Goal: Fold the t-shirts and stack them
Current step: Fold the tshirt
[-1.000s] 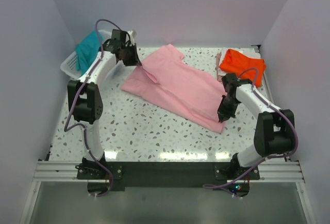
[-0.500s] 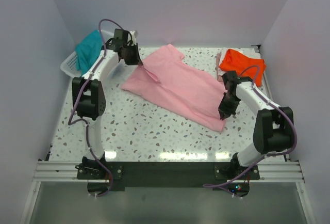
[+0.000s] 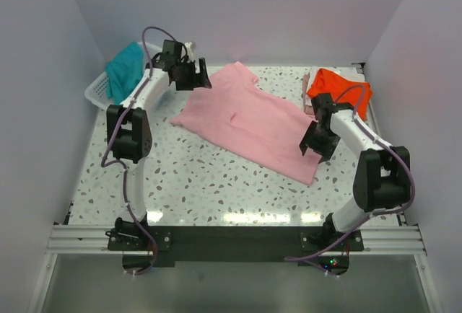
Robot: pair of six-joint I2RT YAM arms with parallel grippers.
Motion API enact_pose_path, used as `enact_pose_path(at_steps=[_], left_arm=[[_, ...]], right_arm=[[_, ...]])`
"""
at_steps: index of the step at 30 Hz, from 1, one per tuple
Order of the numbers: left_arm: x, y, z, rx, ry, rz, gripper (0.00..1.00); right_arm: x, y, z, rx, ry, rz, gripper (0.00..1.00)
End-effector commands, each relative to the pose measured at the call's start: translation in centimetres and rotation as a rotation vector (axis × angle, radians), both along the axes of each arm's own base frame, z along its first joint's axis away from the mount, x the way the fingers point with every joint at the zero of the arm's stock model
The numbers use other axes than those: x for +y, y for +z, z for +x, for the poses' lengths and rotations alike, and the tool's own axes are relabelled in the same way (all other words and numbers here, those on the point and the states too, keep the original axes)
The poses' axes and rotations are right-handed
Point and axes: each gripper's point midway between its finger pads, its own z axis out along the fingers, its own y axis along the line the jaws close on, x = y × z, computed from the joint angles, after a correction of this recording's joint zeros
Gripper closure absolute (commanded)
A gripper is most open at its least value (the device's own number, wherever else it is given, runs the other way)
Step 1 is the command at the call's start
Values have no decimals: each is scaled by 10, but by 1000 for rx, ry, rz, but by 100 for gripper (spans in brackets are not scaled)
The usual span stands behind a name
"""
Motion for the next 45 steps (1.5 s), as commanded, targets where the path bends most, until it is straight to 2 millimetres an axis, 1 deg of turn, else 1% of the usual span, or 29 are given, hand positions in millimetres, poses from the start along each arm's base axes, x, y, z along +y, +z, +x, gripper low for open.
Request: enact_pose_path(at_steps=[1,2,3,4,6,7,8,11,15,17,20,22,23,25,26,28,29,30,31,32,33,36,37,39,40,42,43,44,45], left_arm=[[-9,34,1,-101,-37,-16,12],[-8,24,-6,-82,-42,-4,11],[-10,29,-11,-94,-51,-3,10],[-11,27,-13,-96,-53,2,8],[-10,10,-26,-56,-59,9,7],[-11,10,-28,-62,-60,5,7],[-10,-1,-36,-35,-59,8,7],[-12,-9,-42,-22,-60,1,6],[-17,-16,-40,-34,-63,-8,6],[-18,-22,-41,-18,-62,-12,6],[-14,-40,-51,23,-55,2,5],[-12,-45,-55,20,-52,7,5],[-10,-55,-63,45,-52,17,5],[-7,-61,-69,52,-48,27,5],[-3,-73,-79,77,-45,40,5],[2,-77,-84,68,-33,56,5],[7,-90,-96,101,-25,71,5],[8,-88,-98,91,-22,76,5],[13,-99,-110,122,-11,91,5],[16,-96,-114,117,-4,96,5],[21,-104,-125,139,9,115,5],[30,-100,-138,140,36,137,5],[33,-107,-151,170,43,144,5],[36,-102,-161,173,55,143,4],[39,-109,-176,204,62,142,4],[40,-101,-187,195,70,134,4],[43,-109,-202,227,77,137,4],[43,-100,-208,211,82,129,4],[46,-106,-222,236,83,133,4]], right_arm=[[-8,43,46,-204,-17,-43,36],[-10,52,51,-239,-1,-54,34],[-11,66,56,-285,5,-60,32],[-12,71,58,-303,12,-63,30],[-9,80,60,-335,56,-58,30],[-5,84,59,-353,74,-44,30],[1,85,60,-364,107,-33,30],[28,77,55,-370,184,25,30],[61,49,48,-329,237,108,30],[76,37,53,-326,245,167,30],[81,12,53,-284,257,189,30],[81,2,55,-261,270,180,30],[80,-2,56,-255,281,176,30],[81,-16,54,-213,292,174,30],[82,-20,52,-195,293,181,30],[87,-32,46,-147,302,209,30],[87,-38,42,-122,301,216,30],[88,-43,38,-97,299,223,30],[87,-47,33,-73,302,222,30],[86,-49,28,-52,302,223,30],[85,-52,25,-34,302,224,30],[83,-56,11,21,308,228,30],[83,-57,4,45,313,234,30],[84,-59,-6,75,323,251,30],[84,-59,-13,99,327,261,30],[81,-60,-26,134,327,263,30],[80,-58,-32,146,332,264,30],[78,-59,-42,168,334,268,30],[77,-57,-46,173,330,271,30]])
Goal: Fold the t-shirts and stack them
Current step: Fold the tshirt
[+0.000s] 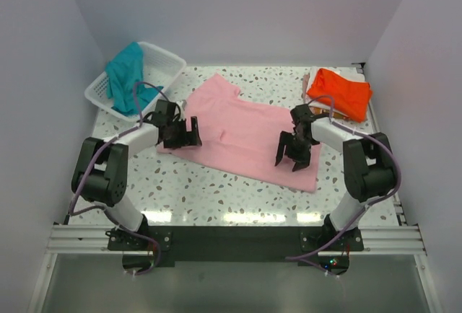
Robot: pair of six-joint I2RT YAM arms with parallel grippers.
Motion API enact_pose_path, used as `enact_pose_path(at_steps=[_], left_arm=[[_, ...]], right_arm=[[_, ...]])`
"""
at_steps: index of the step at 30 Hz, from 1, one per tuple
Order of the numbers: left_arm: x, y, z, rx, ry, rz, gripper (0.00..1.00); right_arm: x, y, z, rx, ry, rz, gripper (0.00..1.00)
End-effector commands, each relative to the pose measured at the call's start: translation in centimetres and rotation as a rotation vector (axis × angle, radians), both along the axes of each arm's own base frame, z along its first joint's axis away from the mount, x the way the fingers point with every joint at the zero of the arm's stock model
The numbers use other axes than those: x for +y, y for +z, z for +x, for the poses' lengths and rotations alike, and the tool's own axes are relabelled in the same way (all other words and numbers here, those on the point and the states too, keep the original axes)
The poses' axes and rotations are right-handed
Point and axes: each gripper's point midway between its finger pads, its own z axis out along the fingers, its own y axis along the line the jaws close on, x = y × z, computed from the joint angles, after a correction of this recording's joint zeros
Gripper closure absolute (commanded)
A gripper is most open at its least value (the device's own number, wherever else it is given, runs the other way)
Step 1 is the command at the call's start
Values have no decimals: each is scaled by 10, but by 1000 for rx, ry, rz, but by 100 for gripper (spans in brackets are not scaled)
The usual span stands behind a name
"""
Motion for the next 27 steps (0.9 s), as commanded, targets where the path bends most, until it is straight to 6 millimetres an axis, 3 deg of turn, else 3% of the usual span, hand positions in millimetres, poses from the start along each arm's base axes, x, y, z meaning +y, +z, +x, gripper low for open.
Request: enact_pose_path(at_steps=[1,6,7,9,11,14,17,19,21,27], left_arm=[[9,-12,-48,96,49,22,4],[4,-2,-90,105,68,-7,4],[-1,9,-94,78,61,-22,4],[-2,16,-102,84,79,-37,4],[-1,33,-103,55,89,-45,4],[-2,70,-79,-47,104,-47,3],[-8,88,-51,-109,84,-42,2],[-14,80,-35,-99,53,-30,2],[-24,85,-18,-121,14,-47,2],[-37,63,19,-118,-35,-26,1]], right_arm=[[-12,-10,-62,182,26,-17,30],[-9,-2,-92,213,18,36,30],[-10,0,-95,212,18,36,30],[-12,12,-95,183,32,35,30],[-10,29,-83,124,43,43,29],[-7,52,-60,47,62,44,29],[-1,69,-33,-25,77,58,29],[4,70,-15,-46,86,63,29],[8,66,-2,-65,96,66,29],[17,37,25,-67,95,79,29]])
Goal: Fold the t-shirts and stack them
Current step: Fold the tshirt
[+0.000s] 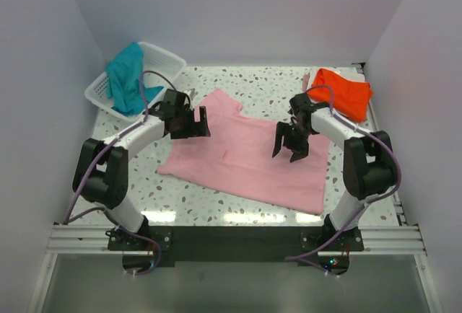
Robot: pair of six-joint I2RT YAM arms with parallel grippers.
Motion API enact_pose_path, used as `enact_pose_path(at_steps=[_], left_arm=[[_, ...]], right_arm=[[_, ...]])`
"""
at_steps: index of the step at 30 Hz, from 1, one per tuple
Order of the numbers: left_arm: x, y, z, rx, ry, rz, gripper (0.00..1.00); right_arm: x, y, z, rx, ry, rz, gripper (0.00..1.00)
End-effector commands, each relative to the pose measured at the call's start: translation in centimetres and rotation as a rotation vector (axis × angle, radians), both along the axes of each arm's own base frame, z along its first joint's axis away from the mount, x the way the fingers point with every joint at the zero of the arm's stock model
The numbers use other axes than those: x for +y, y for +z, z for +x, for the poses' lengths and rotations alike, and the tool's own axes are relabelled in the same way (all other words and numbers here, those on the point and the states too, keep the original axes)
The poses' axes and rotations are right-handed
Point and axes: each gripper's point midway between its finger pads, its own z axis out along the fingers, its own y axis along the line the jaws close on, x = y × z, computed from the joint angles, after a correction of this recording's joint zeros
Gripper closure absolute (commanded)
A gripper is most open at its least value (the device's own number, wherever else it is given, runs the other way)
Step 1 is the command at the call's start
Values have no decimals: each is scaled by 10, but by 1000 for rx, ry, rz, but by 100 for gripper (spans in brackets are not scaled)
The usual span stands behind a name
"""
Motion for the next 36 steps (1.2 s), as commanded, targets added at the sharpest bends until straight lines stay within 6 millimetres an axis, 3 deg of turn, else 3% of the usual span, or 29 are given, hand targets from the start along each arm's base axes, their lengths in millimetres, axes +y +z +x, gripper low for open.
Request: enact_pose_path(at_steps=[1,8,11,17,28,32,36], left_arm=[[-10,-1,25,-55,-58,0,1],[-4,-38,11,3,-52,19,1],[8,-62,-14,63,-32,50,1],[24,-79,-58,121,-4,67,1],[33,-69,-115,163,70,4,1],[27,-58,-121,154,74,-29,1],[27,-38,-116,123,79,-31,1]], right_arm=[[5,-14,15,-21,17,7,29],[-2,-50,3,45,33,-26,29],[-6,-64,-9,86,46,-43,30],[-8,-74,-31,119,71,-58,30],[-5,-77,-70,151,71,-32,30],[-7,-76,-77,155,73,-30,30],[-5,-63,-68,125,72,-28,30]])
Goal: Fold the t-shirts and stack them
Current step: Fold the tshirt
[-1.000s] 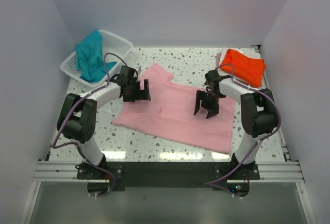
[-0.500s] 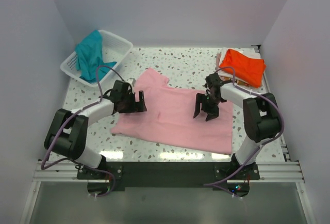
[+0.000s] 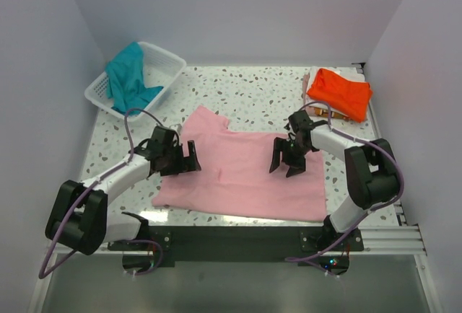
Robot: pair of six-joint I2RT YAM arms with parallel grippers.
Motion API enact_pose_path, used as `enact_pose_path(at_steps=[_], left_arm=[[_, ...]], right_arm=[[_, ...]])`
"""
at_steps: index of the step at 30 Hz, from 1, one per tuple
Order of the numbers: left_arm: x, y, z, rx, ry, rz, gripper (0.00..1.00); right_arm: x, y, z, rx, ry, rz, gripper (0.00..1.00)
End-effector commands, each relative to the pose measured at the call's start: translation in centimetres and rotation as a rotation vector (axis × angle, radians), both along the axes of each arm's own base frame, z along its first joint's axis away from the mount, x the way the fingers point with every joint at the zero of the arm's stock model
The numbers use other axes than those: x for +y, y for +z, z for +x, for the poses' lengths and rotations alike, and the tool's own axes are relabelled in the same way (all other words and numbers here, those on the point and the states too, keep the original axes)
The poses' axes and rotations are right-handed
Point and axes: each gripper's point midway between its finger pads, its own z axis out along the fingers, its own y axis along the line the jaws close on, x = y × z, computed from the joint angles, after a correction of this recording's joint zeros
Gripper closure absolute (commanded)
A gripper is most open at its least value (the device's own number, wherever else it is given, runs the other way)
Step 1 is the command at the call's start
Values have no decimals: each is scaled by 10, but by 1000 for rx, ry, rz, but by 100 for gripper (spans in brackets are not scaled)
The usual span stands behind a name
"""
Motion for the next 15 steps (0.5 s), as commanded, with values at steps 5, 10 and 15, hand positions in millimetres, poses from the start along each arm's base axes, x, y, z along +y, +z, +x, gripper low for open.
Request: enact_pose_path(at_steps=[5,10,15], left_arm=[[-7,56,26,-82,27,-18,0],[-12,94,63,-181,30,-7,0],[-19,102,95,-224,-14,30,0]], right_arm=[[-6,24,13,-15,-35,-74,29],[-28,67,62,-175,-91,-176,29],[-63,99,103,-247,-174,-189,30]])
